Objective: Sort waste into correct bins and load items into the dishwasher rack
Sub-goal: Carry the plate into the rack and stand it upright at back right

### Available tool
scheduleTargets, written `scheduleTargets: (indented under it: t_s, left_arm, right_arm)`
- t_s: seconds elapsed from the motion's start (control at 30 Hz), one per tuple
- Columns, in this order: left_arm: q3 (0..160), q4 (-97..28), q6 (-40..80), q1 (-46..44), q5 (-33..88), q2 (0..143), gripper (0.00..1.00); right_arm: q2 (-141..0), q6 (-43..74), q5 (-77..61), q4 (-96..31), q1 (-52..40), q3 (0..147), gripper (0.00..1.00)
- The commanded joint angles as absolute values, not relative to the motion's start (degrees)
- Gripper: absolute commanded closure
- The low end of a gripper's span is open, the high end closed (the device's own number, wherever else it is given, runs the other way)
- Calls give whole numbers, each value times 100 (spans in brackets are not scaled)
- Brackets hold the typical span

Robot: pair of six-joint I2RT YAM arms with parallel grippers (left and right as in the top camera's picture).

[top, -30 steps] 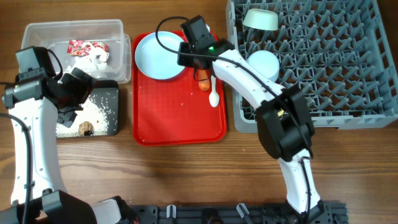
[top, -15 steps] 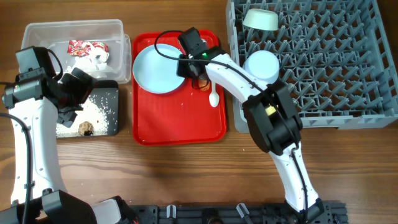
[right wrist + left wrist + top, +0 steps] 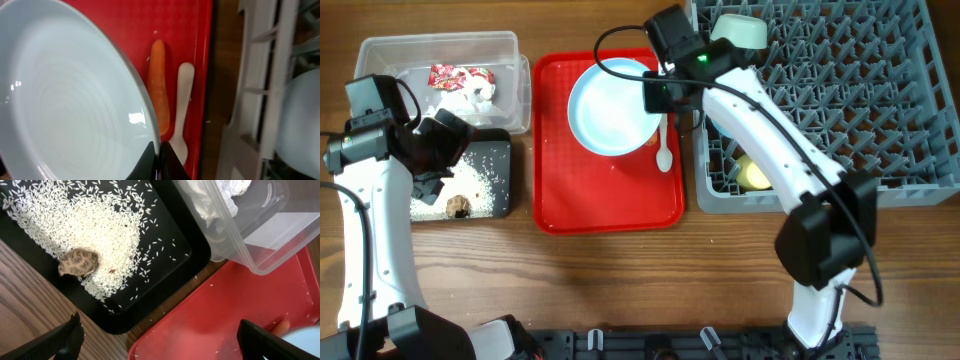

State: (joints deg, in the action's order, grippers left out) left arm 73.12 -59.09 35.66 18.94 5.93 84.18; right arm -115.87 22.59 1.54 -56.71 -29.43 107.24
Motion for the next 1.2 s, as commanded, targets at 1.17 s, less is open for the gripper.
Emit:
scheduleTargets:
  t_s: [1.17]
  left_arm:
    - [7321, -5911, 3479, 1929, 659, 8423, 0]
  right_arm:
    - [-11778, -2335, 4630, -3896, -659, 10724, 77]
